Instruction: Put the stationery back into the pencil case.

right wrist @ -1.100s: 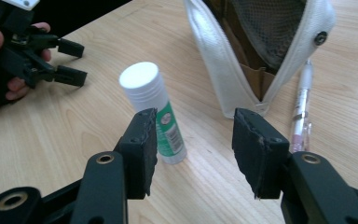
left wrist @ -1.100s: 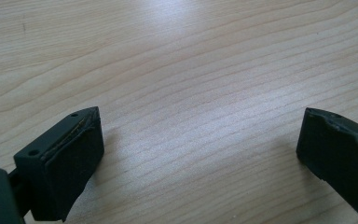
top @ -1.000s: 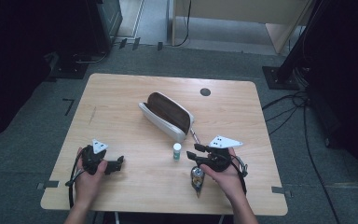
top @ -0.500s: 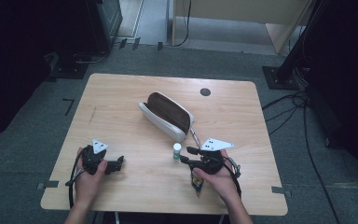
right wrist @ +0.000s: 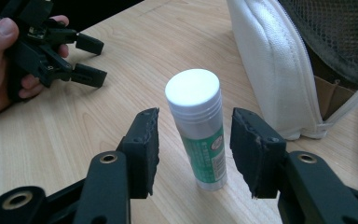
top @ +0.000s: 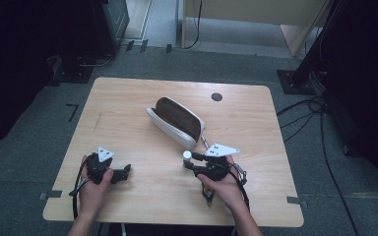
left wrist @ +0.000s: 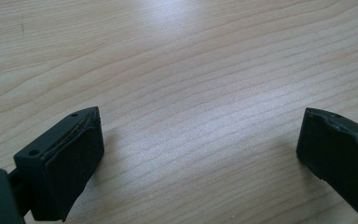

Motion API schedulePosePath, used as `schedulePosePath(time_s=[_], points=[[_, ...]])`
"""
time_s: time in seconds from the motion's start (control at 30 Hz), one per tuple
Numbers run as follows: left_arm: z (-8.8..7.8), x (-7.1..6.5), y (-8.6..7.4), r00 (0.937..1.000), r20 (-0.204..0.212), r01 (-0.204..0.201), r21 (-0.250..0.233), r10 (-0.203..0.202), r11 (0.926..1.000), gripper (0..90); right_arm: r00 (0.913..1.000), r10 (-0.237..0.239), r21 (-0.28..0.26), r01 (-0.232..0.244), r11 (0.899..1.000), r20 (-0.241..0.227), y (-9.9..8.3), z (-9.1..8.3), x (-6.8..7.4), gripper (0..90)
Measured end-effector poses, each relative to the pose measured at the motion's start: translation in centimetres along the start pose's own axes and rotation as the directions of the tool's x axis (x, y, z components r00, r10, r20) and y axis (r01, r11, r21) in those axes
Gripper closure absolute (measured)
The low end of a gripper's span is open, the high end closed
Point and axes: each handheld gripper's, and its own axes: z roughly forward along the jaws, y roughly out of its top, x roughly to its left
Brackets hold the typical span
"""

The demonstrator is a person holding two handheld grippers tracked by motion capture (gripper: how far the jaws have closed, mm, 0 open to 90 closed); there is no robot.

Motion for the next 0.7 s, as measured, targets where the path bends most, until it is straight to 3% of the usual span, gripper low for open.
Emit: schedulePosePath(time_s=[0.27,0.47,0.7], points=[[0.0,0.0,0.0,1.0000,0.000,0.000,0.000,0.000,1.0000,0.9,0.9989,-0.040,-0.004,0.040,0.999,0.022,0.8,0.6,0.6,55.6],[0.0,0.0,0.0,1.0000,0.002,-0.005,0.001,0.005,1.0000,0.9,0.9924,-0.100,0.024,0.098,0.995,0.073,0.7,1.2,1.0,59.3],[0.0,0.0,0.0,1.0000,0.002,-0.005,0.002,0.005,1.0000,0.8,0.9885,-0.117,0.034,0.114,0.993,0.096,0.6,1.3,0.9,64.3]])
